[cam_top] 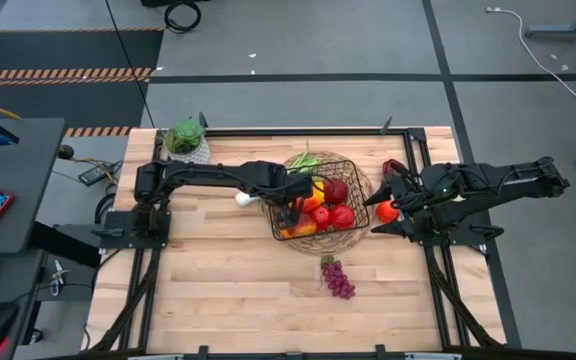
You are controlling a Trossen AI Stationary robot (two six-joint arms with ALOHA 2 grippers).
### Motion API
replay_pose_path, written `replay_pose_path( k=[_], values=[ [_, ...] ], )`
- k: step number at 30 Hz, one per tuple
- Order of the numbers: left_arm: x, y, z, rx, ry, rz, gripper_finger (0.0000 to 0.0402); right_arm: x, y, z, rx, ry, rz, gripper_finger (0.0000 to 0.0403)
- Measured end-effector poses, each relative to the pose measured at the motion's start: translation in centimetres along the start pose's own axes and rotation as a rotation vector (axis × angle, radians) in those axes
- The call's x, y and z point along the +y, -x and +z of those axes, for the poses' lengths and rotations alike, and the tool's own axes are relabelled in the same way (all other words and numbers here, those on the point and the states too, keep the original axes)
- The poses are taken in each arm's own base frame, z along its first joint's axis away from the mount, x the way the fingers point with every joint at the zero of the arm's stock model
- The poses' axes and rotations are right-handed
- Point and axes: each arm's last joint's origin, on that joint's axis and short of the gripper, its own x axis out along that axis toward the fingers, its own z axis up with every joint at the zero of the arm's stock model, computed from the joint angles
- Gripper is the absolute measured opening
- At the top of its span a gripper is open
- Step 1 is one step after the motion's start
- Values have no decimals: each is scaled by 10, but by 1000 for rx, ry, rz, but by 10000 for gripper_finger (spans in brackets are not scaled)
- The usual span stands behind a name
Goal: Build produce basket
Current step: Put the apple into the wire basket
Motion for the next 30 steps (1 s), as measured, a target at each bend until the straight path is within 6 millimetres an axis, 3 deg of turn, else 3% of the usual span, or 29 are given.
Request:
replay_pose_path(
  k=[8, 22, 30],
  values=[
    [-2, 0, -1, 13, -24, -50, 314, 1, 0, 0, 12, -1, 39, 400],
    [-4, 1, -1, -4, -65, 27, 316, 2, 0, 1, 1, 23, 53, 400],
    [-8, 2, -2, -1, -154, -20, 316, 7, 10, 2, -16, -10, 186, 400]
  ],
)
